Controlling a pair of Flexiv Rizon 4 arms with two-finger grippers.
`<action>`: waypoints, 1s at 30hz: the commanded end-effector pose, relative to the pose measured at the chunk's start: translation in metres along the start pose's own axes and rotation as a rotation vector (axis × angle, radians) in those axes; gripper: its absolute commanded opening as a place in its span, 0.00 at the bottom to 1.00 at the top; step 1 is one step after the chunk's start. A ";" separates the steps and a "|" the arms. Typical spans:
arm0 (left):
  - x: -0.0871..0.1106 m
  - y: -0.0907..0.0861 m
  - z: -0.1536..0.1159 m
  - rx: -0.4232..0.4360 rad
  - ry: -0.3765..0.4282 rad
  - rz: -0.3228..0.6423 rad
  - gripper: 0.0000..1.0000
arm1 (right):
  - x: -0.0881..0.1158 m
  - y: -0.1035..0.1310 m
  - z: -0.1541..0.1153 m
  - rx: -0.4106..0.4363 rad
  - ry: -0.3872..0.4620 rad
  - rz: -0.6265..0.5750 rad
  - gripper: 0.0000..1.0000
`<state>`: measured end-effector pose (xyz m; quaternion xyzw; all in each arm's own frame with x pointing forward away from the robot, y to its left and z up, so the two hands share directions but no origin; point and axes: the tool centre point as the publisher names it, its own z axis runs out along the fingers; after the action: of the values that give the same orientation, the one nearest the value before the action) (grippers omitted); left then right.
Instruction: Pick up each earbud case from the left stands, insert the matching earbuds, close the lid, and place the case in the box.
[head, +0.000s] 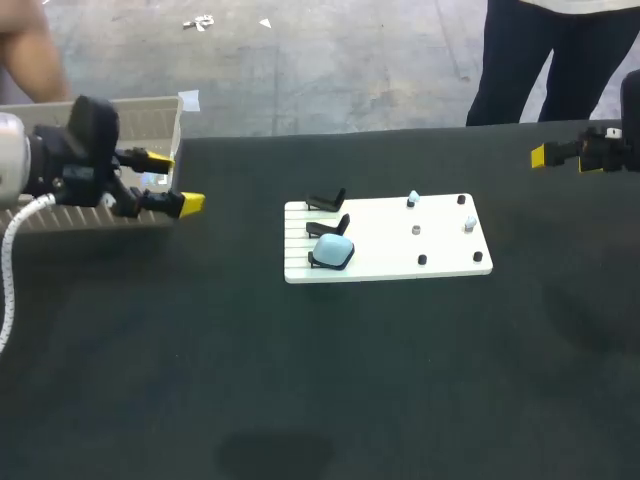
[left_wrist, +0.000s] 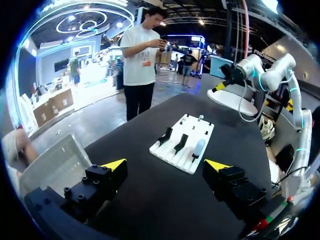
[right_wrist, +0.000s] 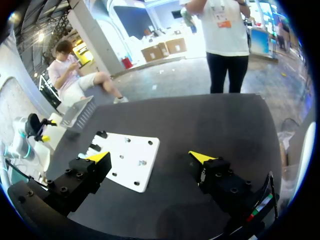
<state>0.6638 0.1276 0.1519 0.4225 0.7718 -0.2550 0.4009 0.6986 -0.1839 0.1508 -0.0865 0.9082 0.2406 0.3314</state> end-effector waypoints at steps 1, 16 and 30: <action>0.005 -0.004 0.016 0.296 -0.283 0.289 1.00 | 0.000 -0.001 0.001 -0.002 0.000 -0.001 1.00; 0.010 -0.038 0.070 0.270 -0.189 0.284 1.00 | 0.000 -0.001 0.001 -0.002 0.000 -0.001 1.00; 0.014 -0.073 0.111 0.297 -0.084 0.264 1.00 | 0.000 -0.001 0.001 -0.002 0.000 -0.001 1.00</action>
<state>0.6374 0.0269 0.0879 0.5601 0.6387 -0.3333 0.4091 0.6986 -0.1839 0.1508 -0.0864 0.9082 0.2406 0.3314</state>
